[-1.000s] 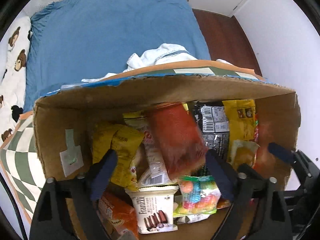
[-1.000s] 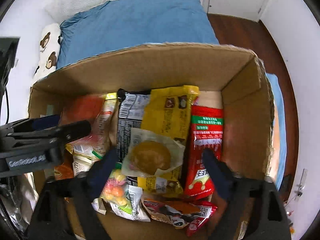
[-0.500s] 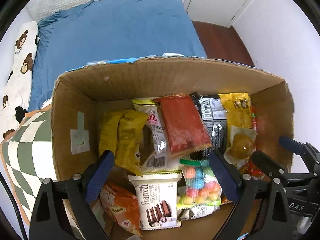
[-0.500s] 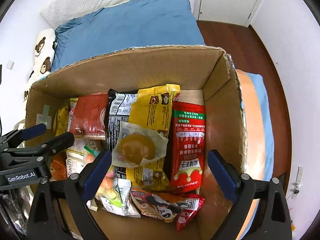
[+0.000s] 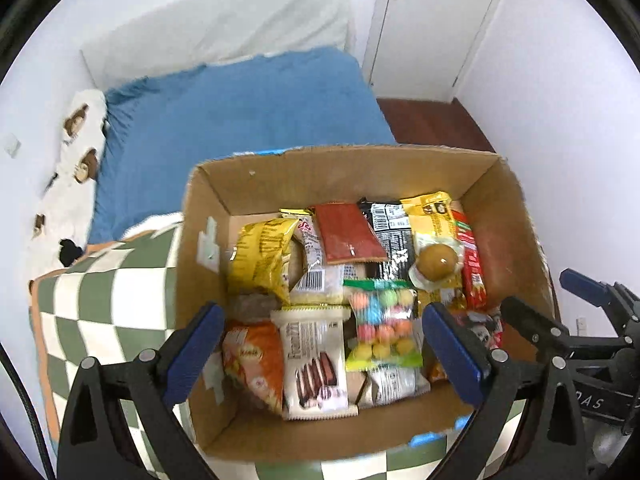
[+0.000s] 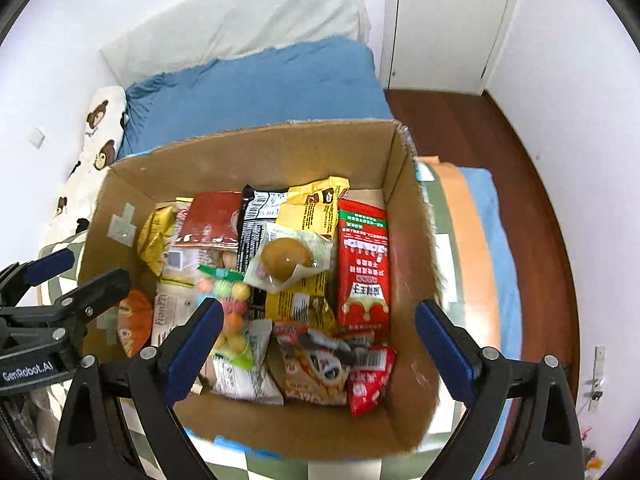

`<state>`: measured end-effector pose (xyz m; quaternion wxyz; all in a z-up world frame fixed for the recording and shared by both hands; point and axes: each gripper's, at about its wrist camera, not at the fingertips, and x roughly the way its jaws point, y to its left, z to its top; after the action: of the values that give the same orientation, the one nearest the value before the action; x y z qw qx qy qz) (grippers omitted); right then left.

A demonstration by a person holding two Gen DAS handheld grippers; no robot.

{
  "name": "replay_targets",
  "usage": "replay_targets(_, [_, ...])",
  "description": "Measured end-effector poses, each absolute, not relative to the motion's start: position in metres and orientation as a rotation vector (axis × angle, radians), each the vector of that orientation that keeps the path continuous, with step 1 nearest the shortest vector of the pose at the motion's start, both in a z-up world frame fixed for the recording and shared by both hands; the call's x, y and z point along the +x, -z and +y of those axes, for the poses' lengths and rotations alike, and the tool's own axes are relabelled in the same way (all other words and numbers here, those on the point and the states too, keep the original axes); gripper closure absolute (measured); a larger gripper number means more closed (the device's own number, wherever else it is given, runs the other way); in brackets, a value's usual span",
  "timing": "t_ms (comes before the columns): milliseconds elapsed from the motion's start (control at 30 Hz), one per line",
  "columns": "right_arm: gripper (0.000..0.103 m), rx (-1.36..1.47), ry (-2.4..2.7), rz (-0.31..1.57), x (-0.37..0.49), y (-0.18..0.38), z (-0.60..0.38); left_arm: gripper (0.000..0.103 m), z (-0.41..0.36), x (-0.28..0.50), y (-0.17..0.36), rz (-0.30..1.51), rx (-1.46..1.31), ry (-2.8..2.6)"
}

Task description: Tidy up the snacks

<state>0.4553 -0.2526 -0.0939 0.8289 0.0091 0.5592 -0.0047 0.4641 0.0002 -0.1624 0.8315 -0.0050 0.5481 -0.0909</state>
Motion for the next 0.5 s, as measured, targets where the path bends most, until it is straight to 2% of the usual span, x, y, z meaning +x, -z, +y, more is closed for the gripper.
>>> replay_targets(500, [0.004, -0.003, -0.01, 0.952, 0.321, 0.001, -0.238, 0.001, 0.019, 0.325, 0.08, 0.93, -0.04, 0.156])
